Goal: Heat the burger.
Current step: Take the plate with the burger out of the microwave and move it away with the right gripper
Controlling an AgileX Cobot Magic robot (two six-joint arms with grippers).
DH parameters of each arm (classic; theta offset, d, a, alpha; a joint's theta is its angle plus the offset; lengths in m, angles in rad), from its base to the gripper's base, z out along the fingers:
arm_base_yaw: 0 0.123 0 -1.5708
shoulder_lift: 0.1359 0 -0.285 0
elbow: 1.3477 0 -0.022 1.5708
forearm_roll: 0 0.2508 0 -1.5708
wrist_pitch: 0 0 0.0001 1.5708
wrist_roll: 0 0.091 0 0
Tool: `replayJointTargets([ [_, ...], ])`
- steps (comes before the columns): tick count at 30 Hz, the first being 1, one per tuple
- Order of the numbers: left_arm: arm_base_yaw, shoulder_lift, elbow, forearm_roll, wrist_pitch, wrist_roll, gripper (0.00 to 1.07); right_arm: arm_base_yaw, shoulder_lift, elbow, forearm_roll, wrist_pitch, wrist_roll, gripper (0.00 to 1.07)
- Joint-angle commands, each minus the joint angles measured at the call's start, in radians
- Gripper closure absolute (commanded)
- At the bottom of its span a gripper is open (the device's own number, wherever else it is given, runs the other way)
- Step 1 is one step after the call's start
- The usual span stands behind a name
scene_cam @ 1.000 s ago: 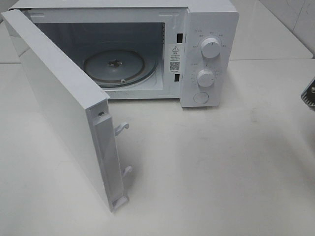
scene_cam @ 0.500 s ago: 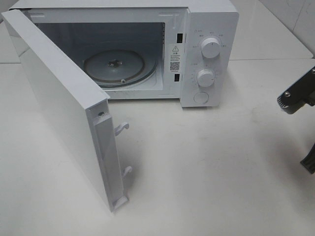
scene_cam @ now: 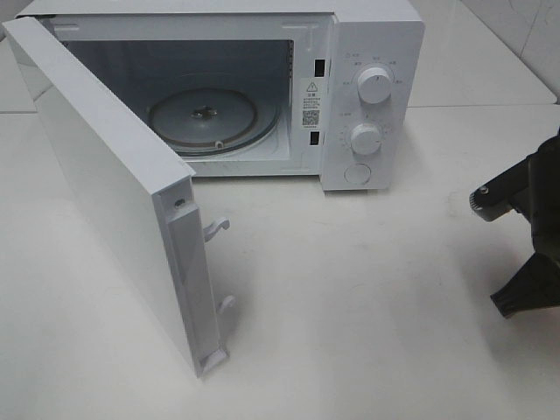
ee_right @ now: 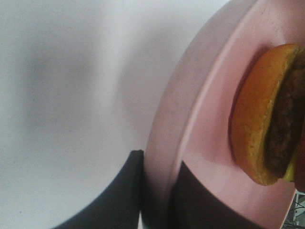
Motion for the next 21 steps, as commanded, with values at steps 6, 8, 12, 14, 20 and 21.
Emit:
replayJointTargets([
  [6,0.002,-0.005,0.000,-0.001,-0.014,0.000,0.07,-0.006,0.100,-0.008,-0.073,0.028,0.075,1.02],
  [8,0.002,-0.005,0.000,-0.001,-0.014,0.000,0.07,-0.006,0.137,-0.008,-0.097,0.028,0.135,1.02],
  [12,0.002,-0.005,0.000,-0.001,-0.014,0.000,0.07,-0.006,0.175,-0.008,-0.114,0.024,0.181,1.01],
  [14,0.002,-0.005,0.000,-0.001,-0.014,0.000,0.07,-0.006,0.207,-0.008,-0.120,0.001,0.195,1.01],
  [20,0.002,-0.005,0.000,-0.001,-0.014,0.000,0.07,-0.006,0.259,-0.008,-0.124,-0.029,0.231,1.00],
  [21,0.002,-0.005,0.000,-0.001,-0.014,0.000,0.07,-0.006,0.279,-0.008,-0.139,-0.029,0.258,0.99],
])
